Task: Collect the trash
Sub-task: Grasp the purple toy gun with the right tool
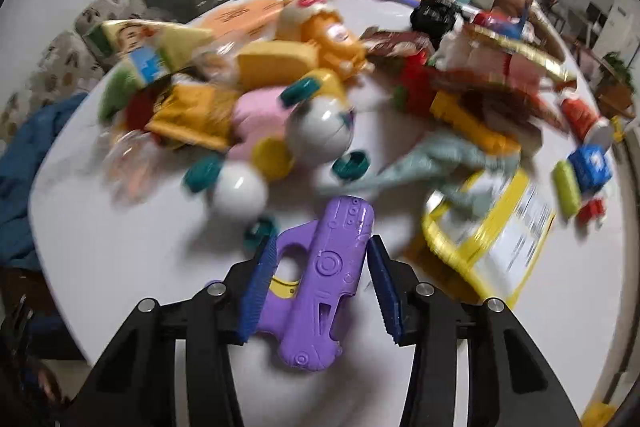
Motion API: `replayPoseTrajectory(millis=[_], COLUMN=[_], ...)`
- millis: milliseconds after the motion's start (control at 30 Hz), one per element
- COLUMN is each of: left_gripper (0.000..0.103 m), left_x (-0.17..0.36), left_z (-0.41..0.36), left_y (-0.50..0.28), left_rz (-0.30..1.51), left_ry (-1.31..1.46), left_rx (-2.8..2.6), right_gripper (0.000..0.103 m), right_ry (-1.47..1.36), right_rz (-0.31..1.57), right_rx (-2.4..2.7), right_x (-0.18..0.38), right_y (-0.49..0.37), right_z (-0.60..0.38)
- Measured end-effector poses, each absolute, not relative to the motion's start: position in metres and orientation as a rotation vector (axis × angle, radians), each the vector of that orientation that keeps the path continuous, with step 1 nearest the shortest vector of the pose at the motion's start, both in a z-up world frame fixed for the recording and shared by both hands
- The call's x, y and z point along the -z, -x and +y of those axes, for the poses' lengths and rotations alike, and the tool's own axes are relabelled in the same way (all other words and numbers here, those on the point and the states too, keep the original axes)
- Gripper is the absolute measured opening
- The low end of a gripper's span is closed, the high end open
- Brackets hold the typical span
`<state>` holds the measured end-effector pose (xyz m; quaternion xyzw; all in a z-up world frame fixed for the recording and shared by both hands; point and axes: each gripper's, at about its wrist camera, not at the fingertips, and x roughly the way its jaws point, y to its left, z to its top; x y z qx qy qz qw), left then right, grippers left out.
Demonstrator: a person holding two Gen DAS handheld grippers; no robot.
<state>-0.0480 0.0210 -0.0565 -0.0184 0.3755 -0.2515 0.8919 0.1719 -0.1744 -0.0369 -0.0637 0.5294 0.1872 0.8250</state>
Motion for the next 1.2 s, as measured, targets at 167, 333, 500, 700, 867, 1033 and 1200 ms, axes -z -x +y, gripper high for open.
replayPoseTrajectory(millis=[167,333,500,700,867,1033,1200], left_gripper=[0.091,0.091,0.091,0.091,0.09,0.09,0.058], left_x=[0.043,0.038,0.032,0.024,0.022,0.03,0.049], left_z=[0.03,0.048,0.05,0.047,0.036,0.003,-0.017], left_y=[0.026,0.005,0.006,-0.006,-0.057,-0.104,-0.145], left_rz=[0.752,0.784,0.767,0.768,0.8,0.842,0.931], left_ry=[0.073,0.233,0.217,0.162,0.179,0.108,0.052], left_rx=[0.465,0.452,0.395,0.35,0.307,0.252,0.196], right_gripper=[0.032,0.067,0.033,0.03,0.03,0.031,0.031], right_ry=[0.16,0.157,0.22,-0.1,-0.387,-0.449,-0.478], right_rz=[1.091,1.132,1.126,1.14,1.071,1.017,1.006], right_rx=[-0.451,-0.454,-0.507,-0.594,-0.644,-0.629,-0.609], right_x=[0.041,0.05,0.042,0.042,0.035,0.027,0.036], right_y=[-0.138,-0.139,-0.127,-0.128,-0.104,-0.065,-0.04], right_z=[-0.178,-0.182,-0.159,-0.194,-0.243,-0.268,-0.284])
